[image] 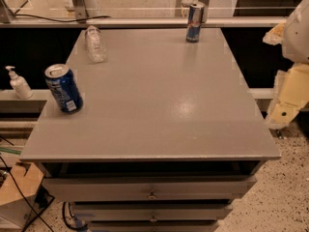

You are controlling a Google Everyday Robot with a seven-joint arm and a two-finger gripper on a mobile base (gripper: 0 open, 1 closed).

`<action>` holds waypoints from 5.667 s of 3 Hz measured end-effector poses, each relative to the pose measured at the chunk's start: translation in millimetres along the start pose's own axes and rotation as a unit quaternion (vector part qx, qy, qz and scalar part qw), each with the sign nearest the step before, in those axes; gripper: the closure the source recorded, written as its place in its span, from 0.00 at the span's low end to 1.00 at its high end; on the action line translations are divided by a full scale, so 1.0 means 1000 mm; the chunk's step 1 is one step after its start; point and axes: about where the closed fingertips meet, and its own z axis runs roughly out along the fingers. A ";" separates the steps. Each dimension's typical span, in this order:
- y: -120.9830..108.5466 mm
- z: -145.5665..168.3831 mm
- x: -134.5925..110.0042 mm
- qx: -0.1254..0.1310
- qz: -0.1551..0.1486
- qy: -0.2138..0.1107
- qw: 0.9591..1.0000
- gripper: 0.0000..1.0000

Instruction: Knock redbull can over

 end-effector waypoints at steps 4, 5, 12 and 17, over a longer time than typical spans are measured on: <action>-0.047 -0.010 -0.018 0.023 -0.028 -0.155 0.987 0.00; -0.049 -0.012 -0.024 0.022 -0.030 -0.167 0.985 0.00; -0.178 0.112 -0.039 0.030 0.284 -0.412 0.865 0.00; -0.282 0.188 -0.095 0.127 0.291 -0.414 0.853 0.00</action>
Offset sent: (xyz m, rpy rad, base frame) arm 0.0058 0.0017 0.0089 0.0427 -0.0378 0.0567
